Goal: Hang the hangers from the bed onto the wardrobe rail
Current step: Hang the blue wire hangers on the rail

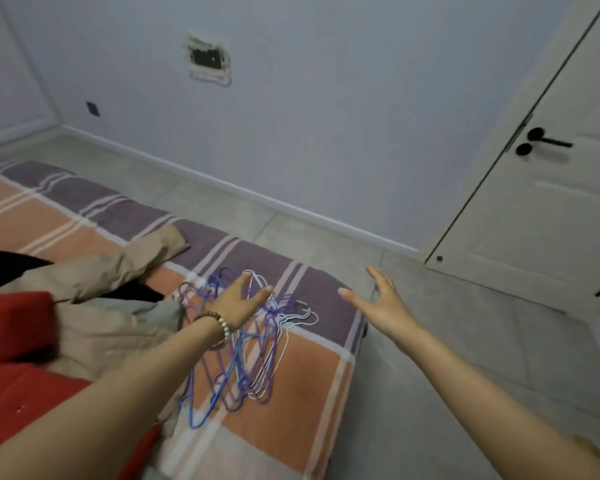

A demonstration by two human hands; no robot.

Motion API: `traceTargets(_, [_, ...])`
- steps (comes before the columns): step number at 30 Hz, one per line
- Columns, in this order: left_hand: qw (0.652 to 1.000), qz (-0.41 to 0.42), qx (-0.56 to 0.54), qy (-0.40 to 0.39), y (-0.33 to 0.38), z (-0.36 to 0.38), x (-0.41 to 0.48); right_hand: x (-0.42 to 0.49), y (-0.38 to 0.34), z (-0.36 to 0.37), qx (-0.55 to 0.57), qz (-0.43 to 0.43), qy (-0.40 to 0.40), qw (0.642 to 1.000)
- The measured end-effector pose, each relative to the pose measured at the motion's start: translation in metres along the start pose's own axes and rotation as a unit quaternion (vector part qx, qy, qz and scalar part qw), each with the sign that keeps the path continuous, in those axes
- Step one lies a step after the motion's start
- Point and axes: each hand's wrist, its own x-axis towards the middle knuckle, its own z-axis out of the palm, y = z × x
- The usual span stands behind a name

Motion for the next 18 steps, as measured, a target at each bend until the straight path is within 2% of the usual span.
traceTargets(9, [0.984,-0.176,-0.009,0.034,-0.193,0.009,0.012,0.034,0.093,0.175,0.045,0.102,-0.085,0.990])
traceTargets(18, [0.965,-0.254,-0.027,0.054,-0.307,0.047,0.012,0.030,0.166,0.313,0.100,0.179,-0.155,0.966])
